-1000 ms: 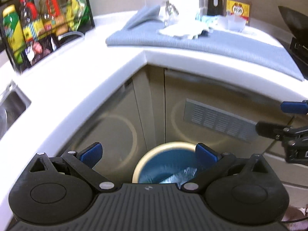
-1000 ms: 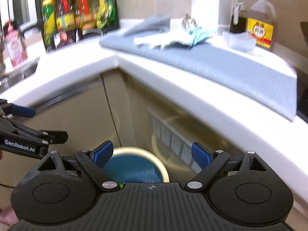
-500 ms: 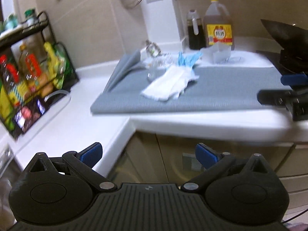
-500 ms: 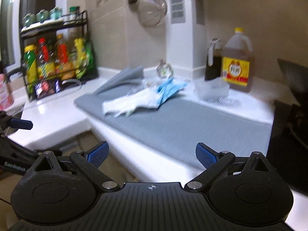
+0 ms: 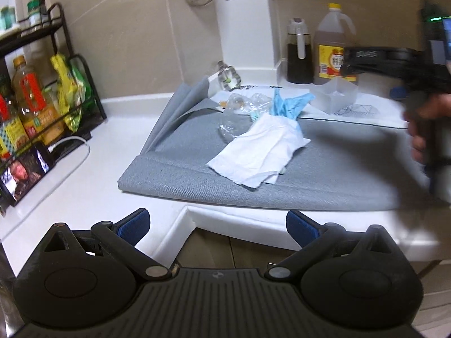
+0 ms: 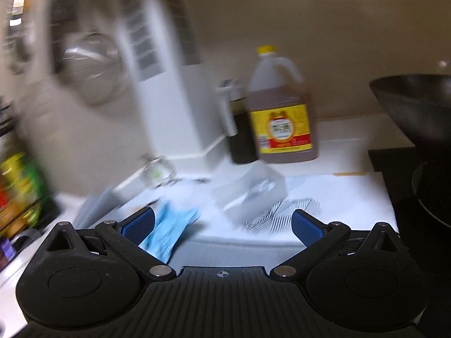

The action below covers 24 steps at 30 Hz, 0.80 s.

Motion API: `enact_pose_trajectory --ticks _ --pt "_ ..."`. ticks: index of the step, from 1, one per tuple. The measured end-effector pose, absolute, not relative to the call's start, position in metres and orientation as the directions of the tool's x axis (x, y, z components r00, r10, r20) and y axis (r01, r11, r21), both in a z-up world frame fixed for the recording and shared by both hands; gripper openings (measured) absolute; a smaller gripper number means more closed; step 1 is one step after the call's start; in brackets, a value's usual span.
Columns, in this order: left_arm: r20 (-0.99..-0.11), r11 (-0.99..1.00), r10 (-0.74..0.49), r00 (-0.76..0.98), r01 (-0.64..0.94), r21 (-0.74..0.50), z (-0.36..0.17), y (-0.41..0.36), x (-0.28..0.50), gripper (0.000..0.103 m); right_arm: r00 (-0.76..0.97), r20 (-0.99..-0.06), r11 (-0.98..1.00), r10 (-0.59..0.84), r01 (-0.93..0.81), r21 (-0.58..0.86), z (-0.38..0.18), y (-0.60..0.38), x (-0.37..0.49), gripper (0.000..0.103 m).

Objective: Collect trash
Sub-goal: 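Raise both grippers back toward the tissue and plastic box on the mat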

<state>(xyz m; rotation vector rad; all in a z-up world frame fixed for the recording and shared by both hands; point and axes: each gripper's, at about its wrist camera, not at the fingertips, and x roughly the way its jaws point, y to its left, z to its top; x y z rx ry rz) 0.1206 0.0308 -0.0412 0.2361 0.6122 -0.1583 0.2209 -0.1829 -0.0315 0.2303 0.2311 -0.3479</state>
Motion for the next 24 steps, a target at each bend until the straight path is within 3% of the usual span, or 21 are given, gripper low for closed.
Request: enact_pose_trajectory --ticks 7,13,24 --pt "-0.594 0.967 -0.022 0.804 0.168 0.191 -0.046 0.048 0.134 0.103 0.862 -0.371 0.86 -0.346 0.449 0.242 -0.043 -0.207 0.315 0.103" --pt "-0.595 0.97 -0.047 0.802 0.18 0.166 -0.043 0.051 0.148 0.103 0.782 -0.433 0.845 -0.449 0.529 0.079 -0.055 -0.208 0.365 0.103" --pt "-0.611 0.915 -0.293 0.736 0.402 0.045 -0.04 0.009 0.201 0.103 0.773 -0.428 0.856 -0.468 0.518 0.0 -0.067 -0.26 0.288 0.103"
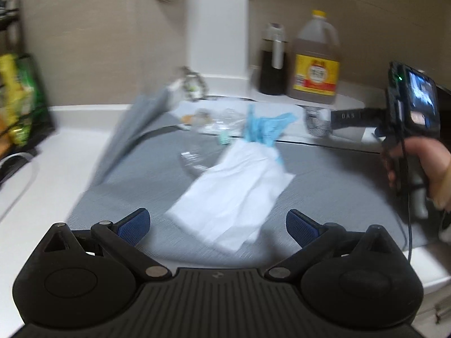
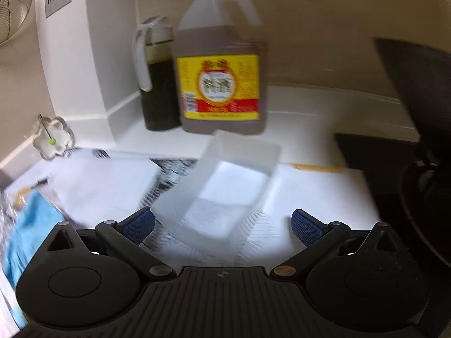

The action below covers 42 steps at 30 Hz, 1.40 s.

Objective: Collect trash
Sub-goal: 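Raise both grippers back toward the tissue and plastic box on the mat, then grasp the white tissue with the left gripper while the right gripper grasps the clear plastic box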

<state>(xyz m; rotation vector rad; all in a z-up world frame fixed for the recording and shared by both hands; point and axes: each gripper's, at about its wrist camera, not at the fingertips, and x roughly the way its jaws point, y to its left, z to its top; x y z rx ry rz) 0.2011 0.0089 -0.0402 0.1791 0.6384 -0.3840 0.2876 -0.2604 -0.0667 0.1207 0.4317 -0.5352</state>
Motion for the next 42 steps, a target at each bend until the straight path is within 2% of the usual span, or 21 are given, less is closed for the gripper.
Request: enact_pose_trajectory --ticks 8,11,13,15,17,18,19,20,21,23,24,25,28,34,42 --pt "-0.665 0.891 -0.364 0.652 0.452 -0.045 -0.05 -0.019 0.26 0.103 0.777 -0.419 0.862 -0.47 0.505 -0.031 -0.076 -0.26 0.289 0.103" --pt "-0.684 0.86 -0.416 0.599 0.504 -0.082 -0.053 -0.028 0.27 0.103 0.761 -0.442 0.863 -0.475 0.501 -0.065 -0.077 -0.256 0.299 0.103" --pt "-0.708 0.853 -0.403 0.58 0.518 -0.061 -0.059 -0.035 0.276 0.103 0.749 -0.464 0.867 -0.473 0.488 -0.096 -0.079 -0.254 0.306 0.103" --pt "-0.73 0.857 -0.385 0.564 0.513 -0.055 -0.064 -0.038 0.281 0.102 0.756 -0.467 0.874 -0.459 0.478 -0.085 -0.078 -0.255 0.306 0.103" --pt "-0.712 0.867 -0.405 0.574 0.489 -0.099 -0.063 -0.032 0.282 0.1 0.779 -0.447 0.88 -0.44 0.472 -0.045 -0.076 -0.258 0.3 0.103" --pt "-0.698 0.871 -0.421 0.58 0.473 -0.133 -0.06 -0.027 0.282 0.09 0.796 -0.426 0.884 -0.429 0.468 -0.017 -0.075 -0.26 0.295 0.099" --pt "-0.689 0.869 -0.443 0.574 0.465 -0.171 -0.057 -0.023 0.281 0.072 0.816 -0.398 0.886 -0.419 0.463 0.015 -0.073 -0.262 0.288 0.083" --pt "-0.684 0.862 -0.466 0.562 0.461 -0.209 -0.054 -0.019 0.282 0.063 0.831 -0.377 0.889 -0.409 0.457 0.041 -0.071 -0.263 0.283 0.075" --pt "-0.674 0.858 -0.484 0.558 0.452 -0.242 -0.051 -0.015 0.281 0.049 0.838 -0.365 0.889 -0.406 0.454 0.053 -0.068 -0.264 0.279 0.074" --pt "-0.649 0.854 -0.506 0.568 0.434 -0.285 -0.047 -0.008 0.279 0.031 0.857 -0.326 0.895 -0.398 0.441 0.068 -0.065 -0.265 0.274 0.072" --pt "-0.643 0.854 -0.51 0.571 0.429 -0.295 -0.044 -0.005 0.278 0.016 0.861 -0.311 0.896 -0.402 0.44 0.061 -0.064 -0.263 0.272 0.071" --pt "-0.64 0.855 -0.509 0.576 0.423 -0.3 -0.042 -0.003 0.278 0.009 0.865 -0.296 0.897 -0.405 0.439 0.054 -0.063 -0.261 0.271 0.07" --pt "-0.625 0.869 -0.488 0.61 0.405 -0.283 -0.037 0.003 0.274 0.007 0.886 -0.267 0.91 -0.38 0.41 0.066 -0.06 -0.257 0.267 0.07" --pt "-0.61 0.897 -0.441 0.658 0.349 -0.272 -0.03 0.025 0.266 0.005 0.896 -0.274 0.917 -0.349 0.387 0.097 -0.06 -0.256 0.266 0.07" --pt "-0.531 0.901 -0.432 0.729 0.32 -0.295 -0.004 0.05 0.235 0.004 0.906 -0.265 0.925 -0.329 0.366 0.104 -0.06 -0.252 0.264 0.07"
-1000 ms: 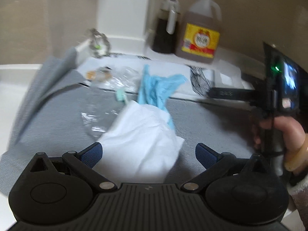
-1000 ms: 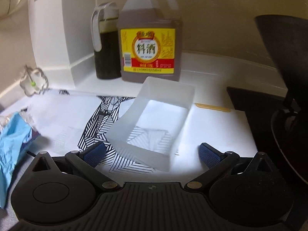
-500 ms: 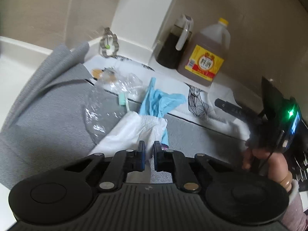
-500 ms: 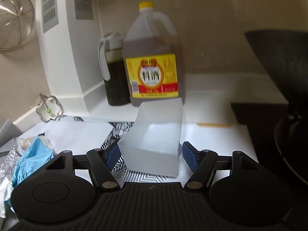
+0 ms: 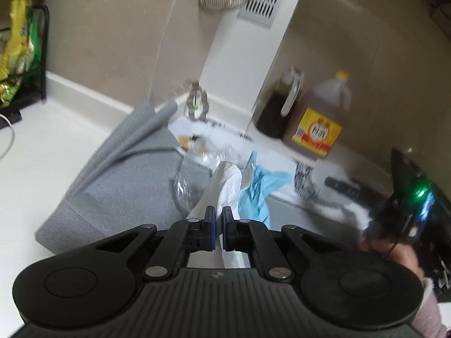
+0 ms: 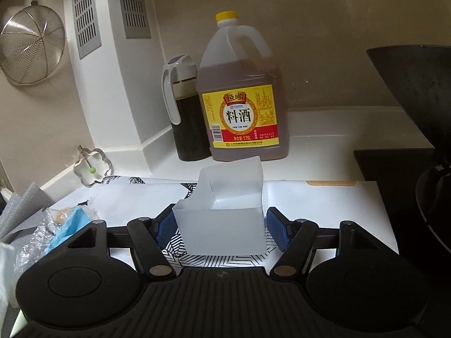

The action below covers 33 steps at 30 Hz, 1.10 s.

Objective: Collect trash
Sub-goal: 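Grasp the white tissue with the left gripper while the right gripper grasps the clear plastic box, then carry the tissue and plastic box down toward the blue bin with both grippers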

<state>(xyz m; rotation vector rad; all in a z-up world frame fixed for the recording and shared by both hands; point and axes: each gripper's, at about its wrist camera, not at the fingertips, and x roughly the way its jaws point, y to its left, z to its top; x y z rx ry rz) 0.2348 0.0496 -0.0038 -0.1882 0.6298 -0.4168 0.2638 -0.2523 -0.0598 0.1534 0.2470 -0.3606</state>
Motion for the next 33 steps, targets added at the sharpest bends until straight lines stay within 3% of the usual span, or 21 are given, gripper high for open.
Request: enact_pose_trajectory --ticks 8,20,33 --pt "-0.428 0.888 -0.45 0.784 0.343 -0.306 0.032 0.06 0.194 0.004 0.92 -0.24 0.932 -0.311 0.344 0.114 -0.059 -0.249 0.26 0.069" --pt "-0.422 0.887 -0.447 0.789 0.331 -0.322 0.045 0.078 0.143 0.004 0.947 -0.204 0.958 -0.249 0.272 0.09 -0.054 -0.227 0.2 0.067" --pt "-0.427 0.882 -0.464 0.776 0.358 -0.307 0.038 0.097 0.054 0.004 0.984 -0.172 0.998 -0.05 0.056 0.031 -0.04 -0.166 0.074 0.067"
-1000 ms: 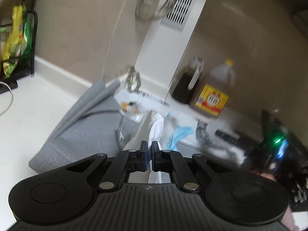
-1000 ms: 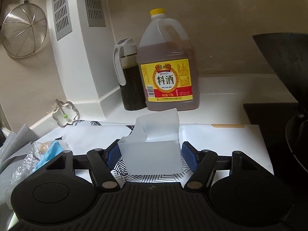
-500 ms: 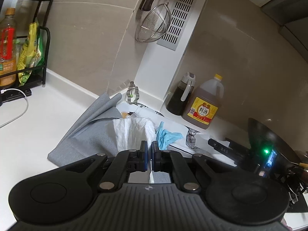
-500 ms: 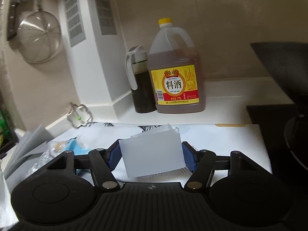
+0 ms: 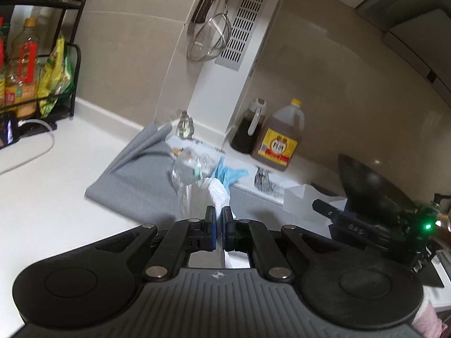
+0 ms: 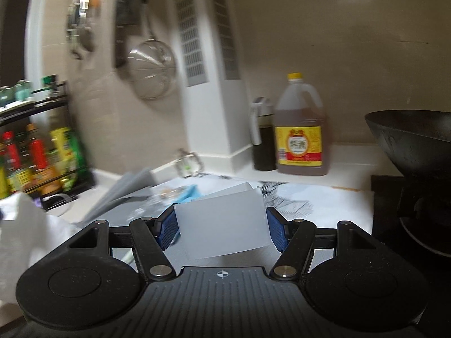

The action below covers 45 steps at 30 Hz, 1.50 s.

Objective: Collect trash
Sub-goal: 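Carry the tissue and plastic box down toward the blue bin with both grippers, then open both grippers to drop the tissue and plastic box into the bin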

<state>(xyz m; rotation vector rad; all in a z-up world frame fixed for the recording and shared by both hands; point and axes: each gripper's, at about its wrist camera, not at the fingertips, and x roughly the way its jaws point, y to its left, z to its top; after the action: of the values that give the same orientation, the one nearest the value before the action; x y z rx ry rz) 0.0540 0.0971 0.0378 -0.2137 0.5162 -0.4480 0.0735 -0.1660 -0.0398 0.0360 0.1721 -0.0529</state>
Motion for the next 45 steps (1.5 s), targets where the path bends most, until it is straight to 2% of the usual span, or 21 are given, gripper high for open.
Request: enact_pose_trajectory --ticks 12,19,29,45 --pt "-0.525 0.909 -0.414 0.744 0.305 -0.285 -0.01 0.109 -0.022 0.004 0.94 -0.308 0.988 0.15 -0.155 0.008 -0.073 -0.102 -0.008 0.067" --pt "-0.593 0.929 -0.369 0.715 0.269 -0.254 -0.044 0.108 -0.049 0.004 0.874 -0.444 0.976 0.196 -0.219 -0.001 -0.116 -0.076 -0.018 0.067" --pt "-0.669 0.934 -0.358 0.651 0.255 -0.251 -0.091 0.101 -0.052 0.004 0.806 -0.561 0.969 0.189 -0.246 -0.027 -0.159 -0.062 -0.005 0.067" --pt "-0.802 0.949 -0.313 0.509 0.186 -0.253 -0.175 0.095 -0.002 0.004 0.685 -0.715 0.962 0.138 -0.264 -0.066 -0.228 -0.05 0.044 0.067"
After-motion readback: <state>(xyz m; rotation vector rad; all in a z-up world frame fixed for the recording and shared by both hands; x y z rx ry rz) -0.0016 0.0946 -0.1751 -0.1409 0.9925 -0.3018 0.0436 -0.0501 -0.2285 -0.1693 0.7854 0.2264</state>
